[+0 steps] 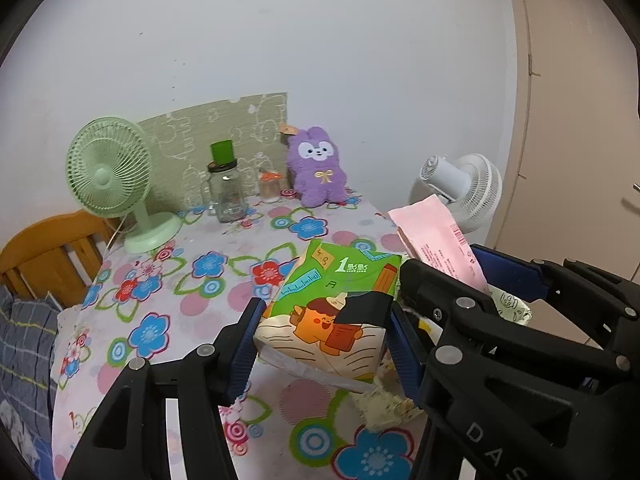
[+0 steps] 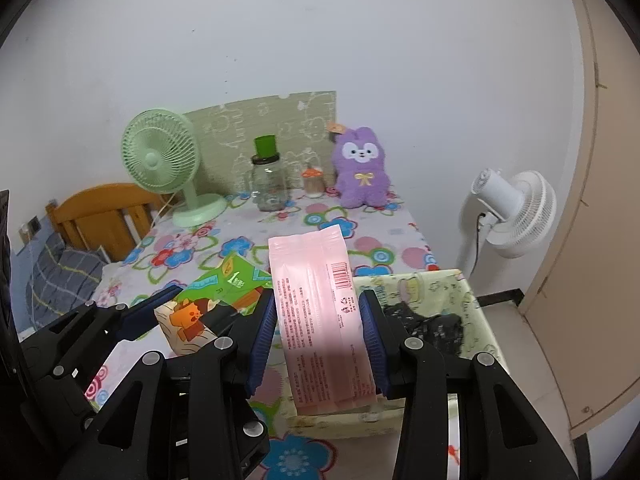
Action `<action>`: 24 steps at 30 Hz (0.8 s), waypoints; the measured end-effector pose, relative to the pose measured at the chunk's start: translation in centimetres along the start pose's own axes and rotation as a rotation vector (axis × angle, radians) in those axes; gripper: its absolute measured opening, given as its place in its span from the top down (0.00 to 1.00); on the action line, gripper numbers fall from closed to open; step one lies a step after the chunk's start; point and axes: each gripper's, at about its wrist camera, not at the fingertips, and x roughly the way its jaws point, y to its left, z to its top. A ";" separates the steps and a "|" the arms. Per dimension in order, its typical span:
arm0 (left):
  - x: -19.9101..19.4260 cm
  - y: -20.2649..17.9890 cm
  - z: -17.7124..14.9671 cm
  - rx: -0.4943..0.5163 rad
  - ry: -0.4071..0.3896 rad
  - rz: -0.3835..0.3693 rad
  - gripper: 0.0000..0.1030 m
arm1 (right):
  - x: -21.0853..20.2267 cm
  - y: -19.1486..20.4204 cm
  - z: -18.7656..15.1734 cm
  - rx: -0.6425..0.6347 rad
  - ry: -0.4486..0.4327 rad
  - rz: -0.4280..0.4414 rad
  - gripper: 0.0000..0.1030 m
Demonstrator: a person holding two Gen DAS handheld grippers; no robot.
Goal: Organize soft objects
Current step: 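Lift the pink card and tissue pack and carry both toward the box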
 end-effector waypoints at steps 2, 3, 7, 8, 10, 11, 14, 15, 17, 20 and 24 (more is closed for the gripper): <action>0.5 -0.6 0.2 0.010 0.003 -0.009 0.40 | 0.1 -0.7 0.0 0.009 0.001 -0.010 0.56; 0.8 -1.0 0.3 0.015 0.005 -0.014 0.40 | 0.3 -1.1 0.0 0.013 0.002 -0.016 0.56; 1.8 -2.2 0.7 0.041 0.007 -0.035 0.41 | 0.6 -2.4 0.1 0.027 0.004 -0.040 0.56; 2.0 -2.5 0.8 0.047 0.006 -0.038 0.41 | 0.8 -2.8 0.1 0.031 0.003 -0.048 0.56; 2.4 -3.1 1.0 0.055 0.008 -0.049 0.41 | 1.0 -3.4 0.1 0.039 0.003 -0.058 0.56; 2.6 -3.3 1.1 0.058 0.008 -0.053 0.41 | 1.1 -3.8 0.2 0.043 0.004 -0.065 0.56; 3.2 -4.2 1.3 0.069 0.014 -0.070 0.41 | 1.4 -4.8 0.1 0.054 0.008 -0.082 0.56; 3.5 -4.4 1.4 0.074 0.017 -0.074 0.41 | 1.6 -5.1 0.1 0.058 0.010 -0.087 0.56; 4.0 -4.9 1.5 0.081 0.023 -0.082 0.41 | 1.8 -5.7 0.0 0.066 0.014 -0.096 0.56; 4.7 -5.6 1.5 0.092 0.029 -0.092 0.40 | 2.3 -6.6 -0.2 0.079 0.019 -0.097 0.56; 5.9 -6.2 1.5 0.091 0.047 -0.107 0.40 | 3.1 -7.6 -0.3 0.086 0.034 -0.103 0.56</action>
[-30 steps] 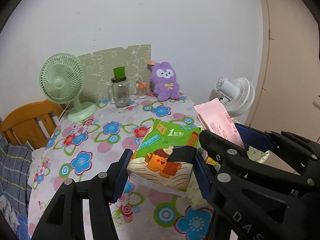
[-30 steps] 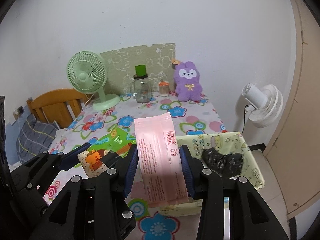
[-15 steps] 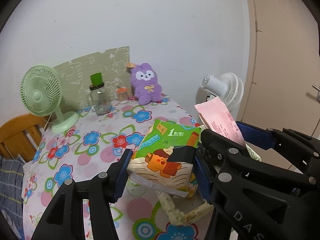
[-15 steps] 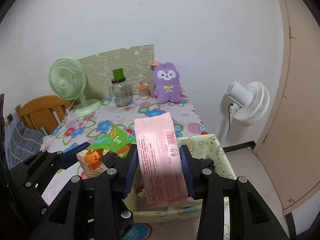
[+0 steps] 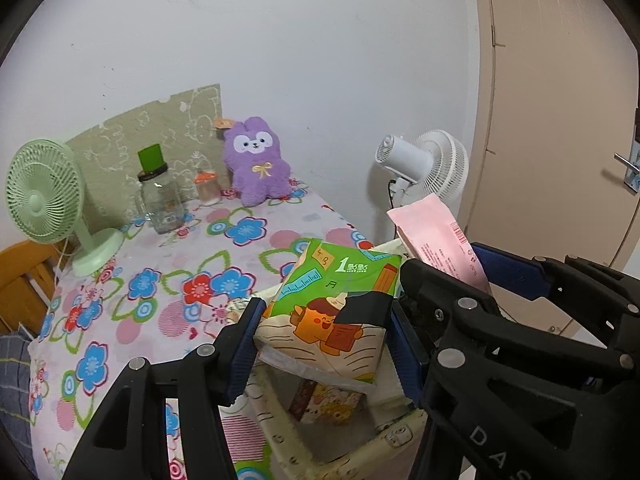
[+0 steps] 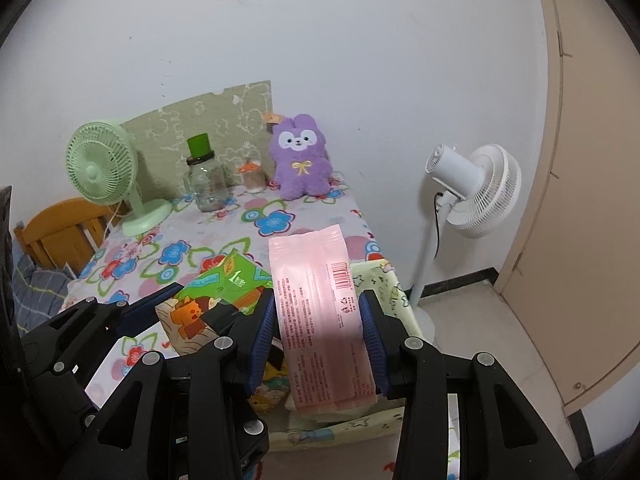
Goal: Organize soft objects
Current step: 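Lift the pink card and tissue pack and carry both toward the box, then lower the tissue pack into the box with the left tool while the right tool lowers the pink card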
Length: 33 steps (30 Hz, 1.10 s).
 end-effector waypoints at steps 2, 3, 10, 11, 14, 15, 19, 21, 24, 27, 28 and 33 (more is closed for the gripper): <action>0.6 -0.3 0.0 0.002 0.010 -0.009 0.41 | 0.4 -0.4 0.0 0.003 0.009 -0.004 0.56; 0.9 -0.4 0.0 0.001 0.015 -0.014 0.40 | 0.7 -0.6 0.0 0.005 0.014 -0.007 0.56; 3.0 -1.0 -0.2 0.006 0.061 -0.037 0.40 | 2.3 -1.8 -0.4 0.018 0.055 -0.020 0.56; 3.2 -1.1 -0.3 0.007 0.067 -0.038 0.39 | 2.6 -1.9 -0.5 0.019 0.061 -0.021 0.56; 3.8 -1.2 -0.6 0.006 0.091 -0.039 0.33 | 3.1 -2.3 -0.6 0.025 0.072 -0.024 0.56; 3.9 -1.3 -0.7 0.005 0.095 -0.039 0.25 | 3.3 -2.3 -0.6 0.027 0.074 -0.024 0.56; 3.9 -1.3 -0.8 0.019 0.091 -0.041 0.18 | 3.5 -2.4 -0.6 0.036 0.077 -0.021 0.56; 3.9 -1.1 -0.8 0.022 0.093 -0.035 0.14 | 3.7 -2.4 -0.5 0.037 0.078 -0.020 0.56; 4.2 -0.7 -0.8 0.022 0.104 -0.027 0.13 | 4.0 -2.1 -0.4 0.038 0.077 -0.012 0.56; 4.3 -0.2 -0.9 0.022 0.112 -0.005 0.12 | 4.4 -1.6 -0.4 0.032 0.079 -0.001 0.56; 4.3 0.0 -1.0 0.021 0.111 -0.001 0.11 | 4.6 -1.4 -0.4 0.031 0.079 0.005 0.56; 4.2 1.1 -1.2 0.007 0.114 0.012 0.10 | 5.4 -0.3 -0.3 0.025 0.087 0.030 0.55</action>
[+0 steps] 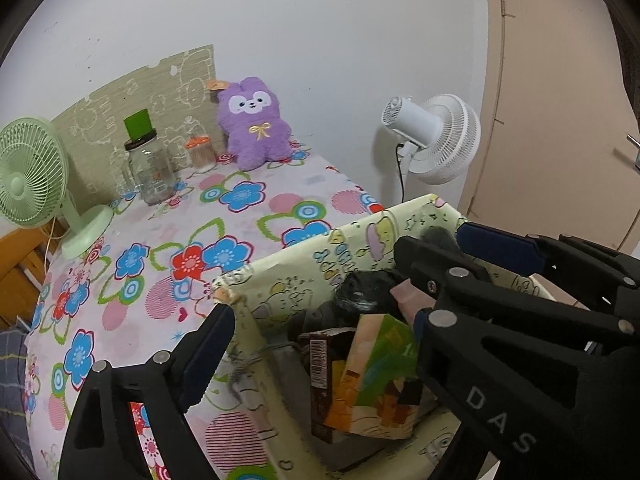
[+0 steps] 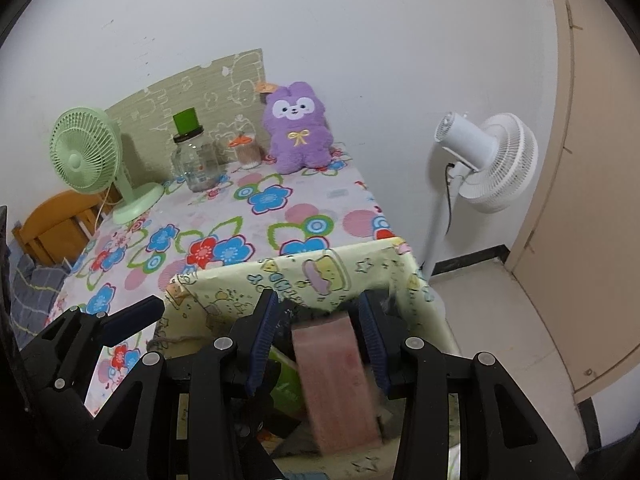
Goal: Organize soft objects
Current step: 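Lower the tissue pack into the box with the left tool while the right tool lowers the pink card, then open both tools and withdraw them from the box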
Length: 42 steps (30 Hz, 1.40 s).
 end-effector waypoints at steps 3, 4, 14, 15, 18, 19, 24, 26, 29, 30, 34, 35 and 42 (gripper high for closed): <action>0.0 0.5 -0.1 -0.007 0.003 0.005 0.10 | 0.4 0.6 0.0 -0.013 0.011 0.004 0.55; 0.0 0.7 -0.2 -0.008 0.003 0.005 0.10 | 0.4 0.8 -0.1 -0.015 0.013 0.005 0.55; -1.4 1.6 -0.6 -0.013 -0.021 0.011 0.04 | -0.4 2.0 -0.4 -0.013 -0.002 0.008 0.31; -1.7 1.7 -0.7 -0.014 -0.024 0.012 0.03 | -0.6 2.1 -0.5 -0.014 -0.010 0.004 0.28; -2.3 1.9 -0.9 -0.018 -0.035 0.019 0.01 | -1.5 2.6 -0.6 -0.017 -0.033 -0.006 0.23; -2.5 2.1 -0.9 -0.019 -0.038 0.021 0.01 | -1.8 2.8 -0.6 -0.018 -0.039 -0.011 0.21; -3.8 2.6 -1.4 -0.022 -0.055 0.024 0.00 | -3.1 3.7 -0.8 -0.021 -0.062 -0.023 0.19; -4.4 2.8 -1.5 -0.023 -0.062 0.028 0.00 | -3.6 4.2 -0.9 -0.021 -0.074 -0.028 0.18; -5.4 3.5 -1.8 -0.038 -0.073 0.031 0.00 | -4.5 4.9 -1.1 -0.029 -0.095 -0.026 0.16; -5.6 3.8 -1.9 -0.042 -0.077 0.034 0.00 | -4.9 5.3 -1.2 -0.036 -0.103 -0.027 0.15; -7.1 4.8 -2.5 -0.057 -0.097 0.059 0.00 | -6.2 6.7 -1.3 -0.067 -0.129 -0.027 0.12; -7.5 5.1 -2.6 -0.061 -0.100 0.063 0.00 | -6.4 7.0 -1.4 -0.074 -0.135 -0.025 0.11; -9.8 6.9 -3.7 -0.092 -0.123 0.105 0.00 | -8.4 8.8 -1.7 -0.064 -0.179 -0.009 0.05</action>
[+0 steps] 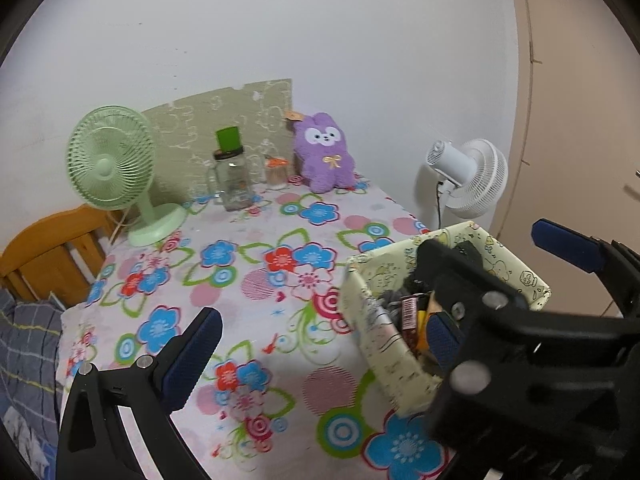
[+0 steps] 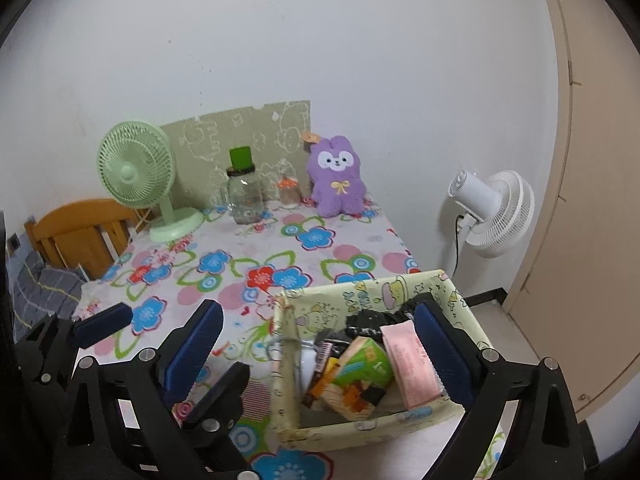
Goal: Organize soft objects
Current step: 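Open both tools and withdraw them from the box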
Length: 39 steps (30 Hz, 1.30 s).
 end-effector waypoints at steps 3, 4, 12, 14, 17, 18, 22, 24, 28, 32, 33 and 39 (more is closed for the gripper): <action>-1.1 1.0 -0.3 -0.012 -0.010 0.023 0.00 | -0.7 0.7 0.1 0.005 -0.012 0.009 0.05; -1.5 1.5 -0.4 -0.020 -0.015 0.033 0.00 | -0.9 0.9 0.1 0.003 -0.016 0.010 0.05; -4.0 4.6 -1.1 -0.078 -0.045 0.087 0.00 | -2.7 2.6 0.2 -0.016 -0.042 0.014 0.04; -4.6 5.2 -1.3 -0.084 -0.055 0.107 0.00 | -3.1 2.9 0.2 -0.023 -0.048 0.014 0.04; -5.8 6.3 -1.7 -0.100 -0.076 0.135 0.00 | -3.9 3.1 0.2 -0.025 -0.062 0.012 0.04; -6.1 6.6 -1.7 -0.106 -0.080 0.141 0.00 | -4.2 3.1 0.2 -0.023 -0.066 0.015 0.04; -7.5 7.7 -2.0 -0.135 -0.107 0.162 0.00 | -5.3 3.3 0.1 -0.019 -0.085 0.013 0.04; -8.2 8.0 -2.2 -0.146 -0.119 0.166 0.00 | -5.7 3.3 0.1 -0.020 -0.092 0.014 0.04; -9.7 8.4 -2.5 -0.166 -0.150 0.171 0.00 | -6.8 3.4 0.0 -0.024 -0.112 0.013 0.04; -11.0 8.6 -2.8 -0.175 -0.174 0.174 0.00 | -7.8 3.6 -0.2 -0.026 -0.126 0.017 0.04; -11.1 8.6 -2.8 -0.178 -0.179 0.175 0.00 | -8.0 3.7 -0.3 -0.027 -0.130 0.019 0.04; -12.1 8.6 -3.1 -0.183 -0.199 0.179 0.00 | -8.9 3.7 -0.9 -0.025 -0.139 0.026 0.04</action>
